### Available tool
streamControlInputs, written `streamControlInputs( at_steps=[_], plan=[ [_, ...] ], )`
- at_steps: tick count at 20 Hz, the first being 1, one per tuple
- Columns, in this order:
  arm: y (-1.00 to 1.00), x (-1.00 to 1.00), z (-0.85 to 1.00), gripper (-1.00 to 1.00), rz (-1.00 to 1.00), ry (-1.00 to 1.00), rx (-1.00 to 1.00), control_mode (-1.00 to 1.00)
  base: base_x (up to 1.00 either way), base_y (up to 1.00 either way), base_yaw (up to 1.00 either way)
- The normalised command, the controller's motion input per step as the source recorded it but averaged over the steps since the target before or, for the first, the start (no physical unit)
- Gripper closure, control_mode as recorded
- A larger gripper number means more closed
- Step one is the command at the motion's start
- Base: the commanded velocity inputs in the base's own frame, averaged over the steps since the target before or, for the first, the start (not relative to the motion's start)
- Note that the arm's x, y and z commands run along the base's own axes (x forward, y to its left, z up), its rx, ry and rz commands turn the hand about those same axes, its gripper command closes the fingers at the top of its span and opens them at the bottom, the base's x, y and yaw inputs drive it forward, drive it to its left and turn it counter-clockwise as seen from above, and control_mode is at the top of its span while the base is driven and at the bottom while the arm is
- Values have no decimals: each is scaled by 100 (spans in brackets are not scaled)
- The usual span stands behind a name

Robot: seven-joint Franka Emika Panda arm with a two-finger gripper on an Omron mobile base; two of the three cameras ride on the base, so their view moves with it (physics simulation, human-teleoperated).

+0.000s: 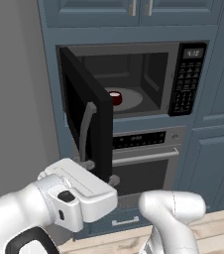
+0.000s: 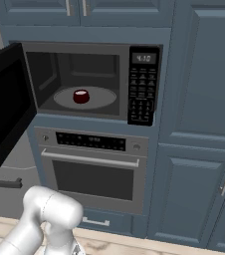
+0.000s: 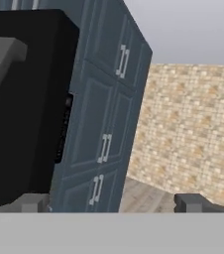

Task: Pick the mug from the counter and place it inside the microwave. Then close the microwave.

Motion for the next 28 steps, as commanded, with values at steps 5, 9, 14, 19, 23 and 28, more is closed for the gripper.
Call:
streamControlInputs(
  at_steps=[5, 9, 14, 19, 23, 28],
  plan=[
    [37, 41, -26, -100, -9, 0, 0, -100, 0, 0, 0],
    [34, 42, -6, -100, -8, 0, 0, -100, 0, 0, 0],
    [25, 41, -6, -100, -5, 0, 0, -100, 0, 0, 0],
    [10, 47, -17, -100, -1, 0, 0, -100, 0, 0, 0],
    [0, 36, -26, -100, 0, 0, 0, -100, 0, 0, 0],
    [0, 29, -14, -100, 0, 0, 0, -100, 0, 0, 0]
  ],
)
